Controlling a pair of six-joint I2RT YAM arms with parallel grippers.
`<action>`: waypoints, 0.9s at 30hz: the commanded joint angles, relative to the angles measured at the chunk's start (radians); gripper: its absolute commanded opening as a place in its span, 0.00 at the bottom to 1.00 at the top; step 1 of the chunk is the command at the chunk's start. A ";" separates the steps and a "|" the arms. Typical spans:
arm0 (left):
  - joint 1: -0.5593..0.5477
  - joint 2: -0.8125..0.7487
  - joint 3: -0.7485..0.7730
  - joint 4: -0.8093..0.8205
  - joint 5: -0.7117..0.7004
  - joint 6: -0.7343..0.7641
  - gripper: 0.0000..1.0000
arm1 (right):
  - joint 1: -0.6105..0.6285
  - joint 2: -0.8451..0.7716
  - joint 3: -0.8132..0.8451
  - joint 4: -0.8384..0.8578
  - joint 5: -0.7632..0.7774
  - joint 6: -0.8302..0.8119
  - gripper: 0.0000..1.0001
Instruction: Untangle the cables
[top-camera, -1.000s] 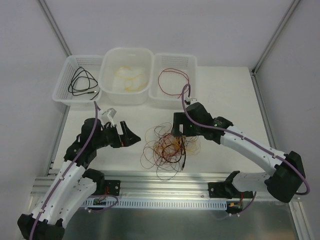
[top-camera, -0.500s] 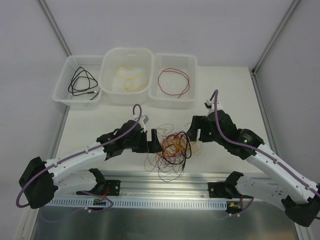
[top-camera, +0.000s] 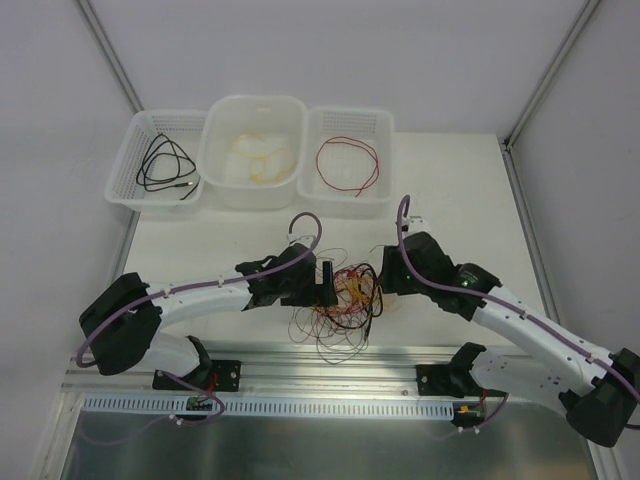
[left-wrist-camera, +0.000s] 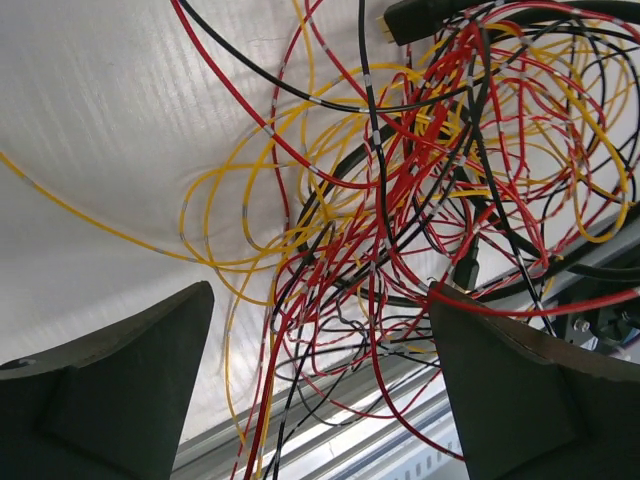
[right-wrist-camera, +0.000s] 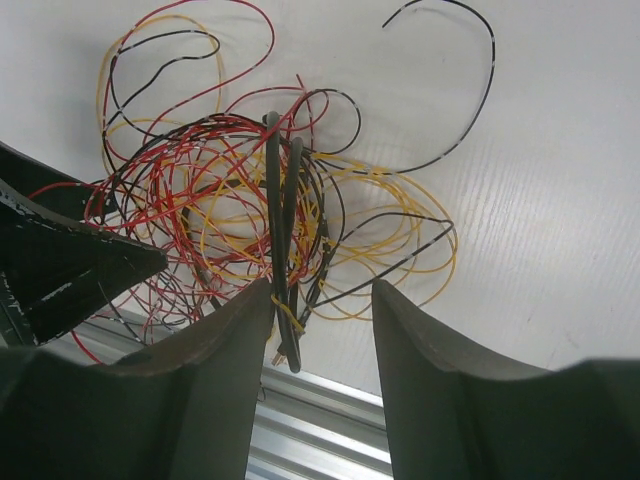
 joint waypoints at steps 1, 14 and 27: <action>-0.018 0.020 0.033 0.044 -0.058 -0.029 0.87 | 0.005 0.033 0.047 0.063 0.004 -0.033 0.48; -0.026 0.056 0.010 0.096 -0.072 -0.020 0.00 | 0.005 0.216 0.061 0.154 -0.022 -0.041 0.43; 0.123 -0.203 -0.116 -0.146 -0.282 -0.021 0.00 | -0.044 -0.044 0.233 -0.185 0.262 -0.150 0.01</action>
